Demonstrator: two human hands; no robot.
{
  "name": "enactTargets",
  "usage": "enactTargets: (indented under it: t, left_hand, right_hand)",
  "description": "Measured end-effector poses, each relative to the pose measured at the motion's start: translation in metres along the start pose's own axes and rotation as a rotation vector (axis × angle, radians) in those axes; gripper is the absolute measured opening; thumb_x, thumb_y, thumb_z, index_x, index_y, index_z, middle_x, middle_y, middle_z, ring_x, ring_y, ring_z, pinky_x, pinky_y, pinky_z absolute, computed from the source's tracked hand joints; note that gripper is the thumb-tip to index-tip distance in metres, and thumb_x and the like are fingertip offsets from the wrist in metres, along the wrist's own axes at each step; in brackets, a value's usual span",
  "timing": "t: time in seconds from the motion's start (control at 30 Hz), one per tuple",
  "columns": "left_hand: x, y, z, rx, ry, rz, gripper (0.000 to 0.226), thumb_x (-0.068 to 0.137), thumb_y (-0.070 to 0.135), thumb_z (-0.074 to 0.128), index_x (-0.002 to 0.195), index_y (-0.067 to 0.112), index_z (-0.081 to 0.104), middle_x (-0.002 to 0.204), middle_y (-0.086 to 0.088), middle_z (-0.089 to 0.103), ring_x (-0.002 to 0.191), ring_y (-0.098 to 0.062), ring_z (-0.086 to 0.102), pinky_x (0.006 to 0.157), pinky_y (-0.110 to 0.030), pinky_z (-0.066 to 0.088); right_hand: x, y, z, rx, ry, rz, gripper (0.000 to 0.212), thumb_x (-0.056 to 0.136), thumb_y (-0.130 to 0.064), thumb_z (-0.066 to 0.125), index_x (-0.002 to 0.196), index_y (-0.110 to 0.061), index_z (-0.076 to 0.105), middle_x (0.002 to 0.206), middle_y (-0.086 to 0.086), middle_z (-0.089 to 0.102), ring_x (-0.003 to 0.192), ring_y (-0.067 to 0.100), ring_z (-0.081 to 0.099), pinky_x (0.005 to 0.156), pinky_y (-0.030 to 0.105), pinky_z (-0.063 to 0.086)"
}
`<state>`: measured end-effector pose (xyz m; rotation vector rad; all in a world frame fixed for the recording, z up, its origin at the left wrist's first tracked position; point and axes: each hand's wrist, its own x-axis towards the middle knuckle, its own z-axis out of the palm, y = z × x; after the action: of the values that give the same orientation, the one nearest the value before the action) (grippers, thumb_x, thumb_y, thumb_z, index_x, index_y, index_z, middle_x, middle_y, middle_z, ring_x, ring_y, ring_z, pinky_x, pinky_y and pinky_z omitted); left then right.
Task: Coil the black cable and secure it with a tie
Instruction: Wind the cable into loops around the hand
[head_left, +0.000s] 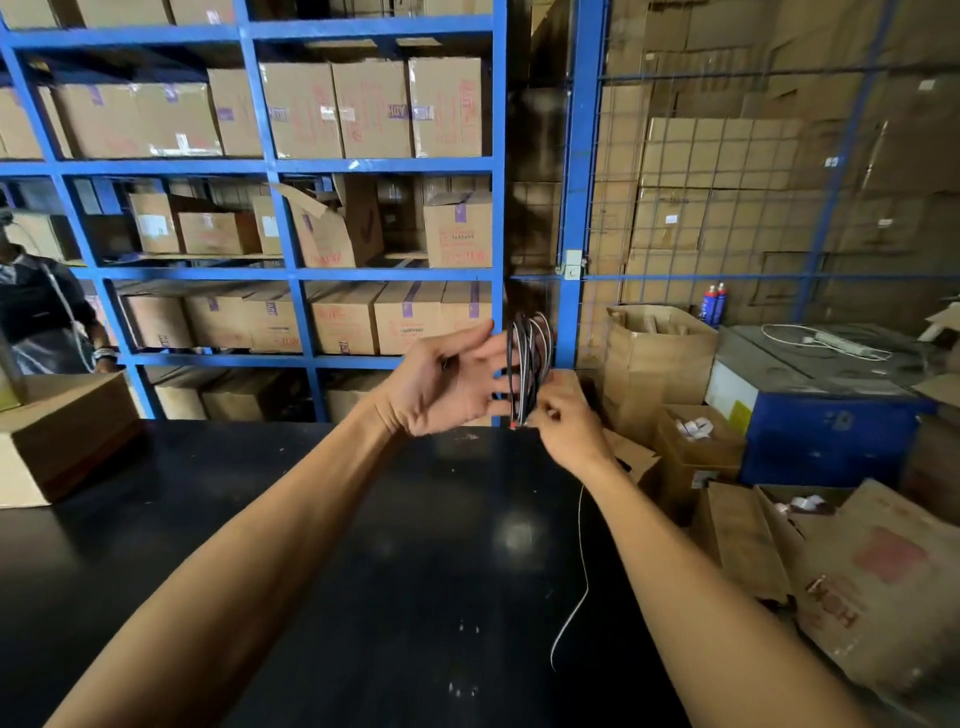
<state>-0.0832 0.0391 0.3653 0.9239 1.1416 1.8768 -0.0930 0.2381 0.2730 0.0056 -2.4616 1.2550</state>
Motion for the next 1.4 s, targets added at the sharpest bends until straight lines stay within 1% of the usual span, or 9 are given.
enactTargets:
  t: [0.13, 0.23, 0.33, 0.6, 0.8, 0.93, 1.1, 1.27, 1.4]
  left_hand:
    - [0.012, 0.013, -0.02, 0.013, 0.124, 0.078, 0.047, 0.103, 0.035, 0.047, 0.136, 0.001, 0.046, 0.132, -0.017, 0.046, 0.124, -0.038, 0.04, 0.117, -0.058, 0.021]
    - [0.011, 0.016, -0.029, 0.026, 0.282, 0.127, 0.037, 0.093, 0.037, 0.064, 0.114, 0.02, 0.038, 0.111, -0.01, 0.043, 0.098, -0.027, 0.05, 0.095, -0.046, 0.042]
    - [0.006, 0.008, -0.04, 0.073, 0.382, 0.109, 0.023, 0.097, 0.039, 0.053, 0.103, 0.022, 0.038, 0.101, -0.008, 0.036, 0.089, -0.024, 0.044, 0.091, -0.045, 0.036]
    - [0.007, -0.026, -0.046, 0.188, 0.402, -0.048, 0.034, 0.106, 0.034, 0.038, 0.078, 0.025, 0.055, 0.083, 0.005, 0.046, 0.075, -0.013, 0.053, 0.076, -0.031, 0.045]
    - [-0.002, -0.045, -0.053, 0.335, 0.41, -0.221, 0.022, 0.099, 0.037, 0.056, 0.094, 0.023, 0.073, 0.092, 0.001, 0.066, 0.083, -0.014, 0.058, 0.082, -0.033, 0.043]
    - [-0.002, -0.055, -0.042, 0.284, 0.258, -0.339, 0.05, 0.093, 0.04, 0.063, 0.131, 0.007, 0.06, 0.124, -0.017, 0.059, 0.107, -0.028, 0.056, 0.095, -0.039, 0.044]
    - [0.0, -0.05, -0.017, 0.166, -0.034, -0.302, 0.051, 0.105, 0.034, 0.042, 0.144, 0.003, 0.051, 0.134, -0.014, 0.063, 0.118, -0.026, 0.059, 0.103, -0.044, 0.046]
    - [0.001, -0.037, -0.001, 0.024, -0.064, -0.121, 0.063, 0.108, 0.035, 0.035, 0.156, -0.005, 0.023, 0.145, -0.024, 0.044, 0.134, -0.041, 0.035, 0.119, -0.062, 0.008]
    - [0.005, -0.024, -0.006, -0.089, -0.033, 0.06, 0.06, 0.108, 0.036, 0.029, 0.155, -0.002, 0.026, 0.155, -0.026, 0.025, 0.14, -0.046, 0.023, 0.12, -0.066, -0.008]
  right_hand:
    - [-0.035, 0.001, 0.005, 0.054, -0.115, 0.011, 0.037, 0.098, -0.053, 0.055, 0.074, -0.031, 0.07, 0.063, -0.027, 0.065, 0.065, -0.004, 0.058, 0.061, 0.022, 0.041]
    - [-0.053, -0.005, -0.006, 0.107, -0.121, 0.003, 0.035, 0.095, -0.057, 0.055, 0.072, -0.037, 0.071, 0.064, -0.02, 0.067, 0.059, -0.002, 0.06, 0.061, 0.027, 0.047]
    - [-0.063, -0.019, -0.03, 0.094, -0.13, -0.025, 0.034, 0.087, -0.067, 0.053, 0.078, -0.04, 0.072, 0.078, -0.008, 0.071, 0.067, 0.002, 0.064, 0.066, 0.033, 0.054]
    - [-0.035, -0.074, -0.089, 0.156, -0.157, 0.032, 0.023, 0.095, -0.04, 0.066, 0.085, -0.022, 0.077, 0.042, -0.013, 0.051, 0.04, 0.0, 0.048, 0.048, 0.019, 0.044]
    - [-0.012, -0.103, -0.123, 0.17, -0.029, -0.067, 0.024, 0.096, -0.036, 0.065, 0.084, -0.019, 0.076, 0.053, -0.009, 0.057, 0.047, 0.004, 0.055, 0.047, 0.019, 0.048]
    - [0.007, -0.109, -0.124, -0.11, 0.056, -0.203, 0.033, 0.098, -0.043, 0.058, 0.079, -0.023, 0.074, 0.044, -0.012, 0.055, 0.041, -0.002, 0.051, 0.053, 0.026, 0.043]
    - [0.029, -0.076, -0.105, -0.17, 0.149, -0.172, 0.034, 0.1, -0.048, 0.055, 0.086, -0.025, 0.075, 0.081, -0.005, 0.071, 0.08, 0.013, 0.064, 0.07, 0.03, 0.047]
    - [0.019, -0.026, -0.063, -0.124, 0.031, -0.064, 0.027, 0.1, -0.042, 0.059, 0.079, -0.027, 0.068, 0.069, -0.011, 0.066, 0.067, 0.007, 0.062, 0.055, 0.023, 0.041]
    - [-0.008, -0.003, -0.028, 0.085, -0.037, -0.018, 0.02, 0.1, -0.035, 0.059, 0.087, -0.034, 0.074, 0.058, -0.02, 0.065, 0.051, -0.006, 0.059, 0.048, 0.01, 0.042]
